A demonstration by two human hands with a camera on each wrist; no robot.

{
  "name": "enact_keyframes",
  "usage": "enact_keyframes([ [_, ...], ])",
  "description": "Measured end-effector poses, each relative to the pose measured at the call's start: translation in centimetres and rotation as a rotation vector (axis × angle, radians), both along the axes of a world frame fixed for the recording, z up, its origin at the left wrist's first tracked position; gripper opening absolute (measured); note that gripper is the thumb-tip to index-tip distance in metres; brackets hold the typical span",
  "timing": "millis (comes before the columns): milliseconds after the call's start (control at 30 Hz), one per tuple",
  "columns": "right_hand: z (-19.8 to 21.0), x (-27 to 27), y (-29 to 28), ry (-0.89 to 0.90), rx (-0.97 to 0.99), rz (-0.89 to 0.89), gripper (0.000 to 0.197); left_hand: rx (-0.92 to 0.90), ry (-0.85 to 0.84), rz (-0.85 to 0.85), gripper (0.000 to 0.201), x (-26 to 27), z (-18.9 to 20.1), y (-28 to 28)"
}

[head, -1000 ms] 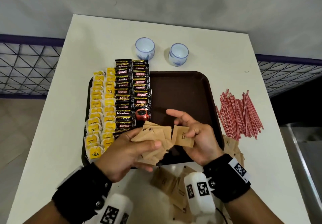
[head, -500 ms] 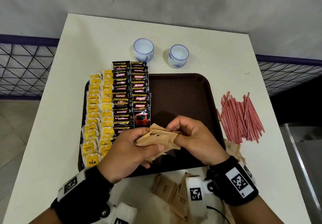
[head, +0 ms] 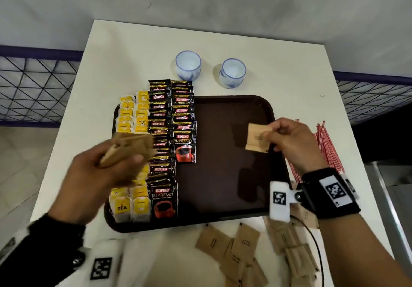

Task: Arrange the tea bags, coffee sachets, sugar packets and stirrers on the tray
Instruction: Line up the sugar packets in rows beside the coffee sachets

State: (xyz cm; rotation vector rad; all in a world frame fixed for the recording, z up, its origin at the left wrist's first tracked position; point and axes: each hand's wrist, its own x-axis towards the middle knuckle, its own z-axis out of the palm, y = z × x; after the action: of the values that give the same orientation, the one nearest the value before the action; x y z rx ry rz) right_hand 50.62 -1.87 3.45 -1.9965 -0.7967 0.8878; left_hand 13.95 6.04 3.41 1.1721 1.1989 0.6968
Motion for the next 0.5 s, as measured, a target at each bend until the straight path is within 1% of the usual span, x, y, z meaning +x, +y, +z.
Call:
enact_keyframes([
  [67,-0.4,1.5,0.6,-0.004,0.0,-0.066,0.013,-0.033,-0.002,0.109,0.033,-2.3,-1.0,0.7],
  [100,-0.6,2.1,1.0,-0.009,0.008,-0.095,0.013,-0.059,-0.015,0.135,0.034,-3.2,-1.6,0.9],
  [200,-1.5,3.0,2.7,-0.069,0.039,-0.115,0.017,-0.145,-0.065,0.141,0.033,-4.8,-2.8,1.0],
  [267,-2.0,3.1,4.2,-0.123,0.029,-0.079,0.021,-0.181,-0.094,0.111,0.034,-5.1,-3.3,0.8],
  [300,-2.1,3.0,4.8,-0.143,0.009,-0.049,0.021,-0.195,-0.097,0.095,0.038,-5.1,-3.5,0.6],
  [367,-2.6,2.7,5.8,-0.16,-0.021,-0.008,0.019,-0.196,-0.081,0.063,0.058,-5.1,-3.9,0.3],
  [400,-2.9,2.6,6.1,-0.162,-0.027,0.001,0.016,-0.195,-0.069,0.06,0.061,-5.0,-4.1,0.2],
  [467,-3.3,2.5,6.5,-0.142,-0.029,-0.01,0.01,-0.204,-0.083,0.069,0.049,-4.9,-4.2,0.2],
  [500,-3.5,2.5,6.5,-0.122,-0.025,-0.026,0.012,-0.21,-0.094,0.07,0.047,-5.0,-4.3,0.1],
])
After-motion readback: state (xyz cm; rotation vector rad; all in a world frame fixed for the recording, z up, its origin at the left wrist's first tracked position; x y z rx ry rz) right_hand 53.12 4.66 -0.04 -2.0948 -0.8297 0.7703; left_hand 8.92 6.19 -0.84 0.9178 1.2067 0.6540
